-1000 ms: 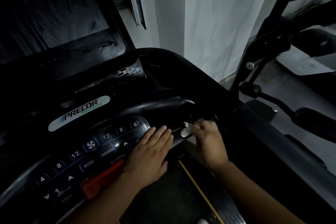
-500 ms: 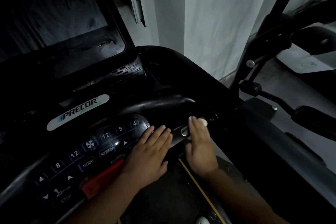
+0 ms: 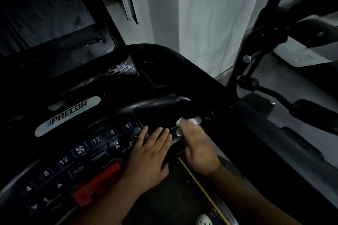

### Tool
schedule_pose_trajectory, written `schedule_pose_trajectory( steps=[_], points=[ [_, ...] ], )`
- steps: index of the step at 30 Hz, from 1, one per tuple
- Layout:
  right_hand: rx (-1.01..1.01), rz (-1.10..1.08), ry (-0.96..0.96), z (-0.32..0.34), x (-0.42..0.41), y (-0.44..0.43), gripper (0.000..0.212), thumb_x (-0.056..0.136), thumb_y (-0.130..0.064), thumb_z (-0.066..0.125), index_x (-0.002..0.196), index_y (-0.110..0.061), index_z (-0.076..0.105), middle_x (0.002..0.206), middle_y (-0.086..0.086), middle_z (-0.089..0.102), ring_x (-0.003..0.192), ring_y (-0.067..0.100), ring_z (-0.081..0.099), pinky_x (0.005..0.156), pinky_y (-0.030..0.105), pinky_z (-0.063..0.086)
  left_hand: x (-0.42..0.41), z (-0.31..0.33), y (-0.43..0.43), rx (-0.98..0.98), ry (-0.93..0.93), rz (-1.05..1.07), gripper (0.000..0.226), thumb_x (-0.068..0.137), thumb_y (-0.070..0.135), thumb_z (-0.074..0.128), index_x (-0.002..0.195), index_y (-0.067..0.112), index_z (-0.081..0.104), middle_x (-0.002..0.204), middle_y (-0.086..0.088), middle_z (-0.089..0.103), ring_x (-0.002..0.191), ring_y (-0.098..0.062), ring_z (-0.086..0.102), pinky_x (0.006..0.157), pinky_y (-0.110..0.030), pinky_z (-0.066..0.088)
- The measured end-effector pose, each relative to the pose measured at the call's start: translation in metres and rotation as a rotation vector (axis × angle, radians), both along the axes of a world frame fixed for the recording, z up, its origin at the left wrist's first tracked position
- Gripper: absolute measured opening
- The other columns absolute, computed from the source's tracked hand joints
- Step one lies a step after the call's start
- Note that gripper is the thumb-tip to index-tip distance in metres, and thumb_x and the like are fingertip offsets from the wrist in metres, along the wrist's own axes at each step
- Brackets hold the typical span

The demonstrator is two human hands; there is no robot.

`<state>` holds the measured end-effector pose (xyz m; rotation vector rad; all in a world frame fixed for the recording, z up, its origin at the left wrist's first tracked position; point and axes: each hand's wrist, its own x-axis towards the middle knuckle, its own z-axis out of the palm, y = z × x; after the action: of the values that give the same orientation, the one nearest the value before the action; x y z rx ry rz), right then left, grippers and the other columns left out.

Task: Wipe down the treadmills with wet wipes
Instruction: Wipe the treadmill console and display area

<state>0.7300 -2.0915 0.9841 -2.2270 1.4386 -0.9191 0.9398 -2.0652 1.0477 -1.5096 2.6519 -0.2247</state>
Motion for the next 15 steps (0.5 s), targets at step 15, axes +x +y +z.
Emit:
schedule_pose_trajectory(
  steps=[15],
  points=[
    [0.078,0.034,0.053,0.005,0.013,0.026,0.081,0.086,-0.013,0.050,0.160,-0.017,0.019,0.168,0.002,0.012,0.156,0.015,0.005,0.127,0.038,0.006,-0.007,-0.003,-0.003,-0.036,0.010,-0.005,0.083,0.076,0.051,0.057,0.146,0.007,0.051,0.154,-0.010,0.047,0.144,-0.024,0.042,0.121,-0.056,0.016]
  ],
)
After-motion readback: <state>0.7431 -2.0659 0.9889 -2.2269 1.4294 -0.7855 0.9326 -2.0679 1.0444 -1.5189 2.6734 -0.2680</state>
